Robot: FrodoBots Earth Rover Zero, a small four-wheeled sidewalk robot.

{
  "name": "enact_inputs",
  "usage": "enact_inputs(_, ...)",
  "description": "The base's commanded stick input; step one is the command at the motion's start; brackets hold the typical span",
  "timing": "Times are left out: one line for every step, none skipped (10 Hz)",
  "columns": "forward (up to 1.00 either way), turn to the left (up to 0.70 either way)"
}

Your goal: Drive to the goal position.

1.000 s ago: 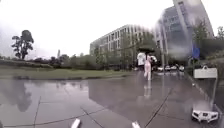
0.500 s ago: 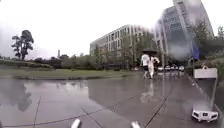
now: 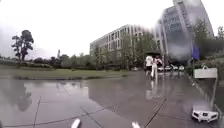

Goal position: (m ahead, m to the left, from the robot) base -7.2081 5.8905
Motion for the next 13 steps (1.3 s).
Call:
enact_inputs(0.04,0.00)
enact_inputs(0.04,0.00)
enact_inputs(0.04,0.02)
enact_inputs(0.04,0.04)
enact_inputs(0.04,0.06)
enact_inputs(0.04,0.51)
enact_inputs(0.04,0.70)
enact_inputs(0.04,0.70)
enact_inputs(0.04,0.70)
enact_inputs(0.04,0.70)
enact_inputs(0.04,0.70)
enact_inputs(0.04,0.70)
enact_inputs(0.04,0.70)
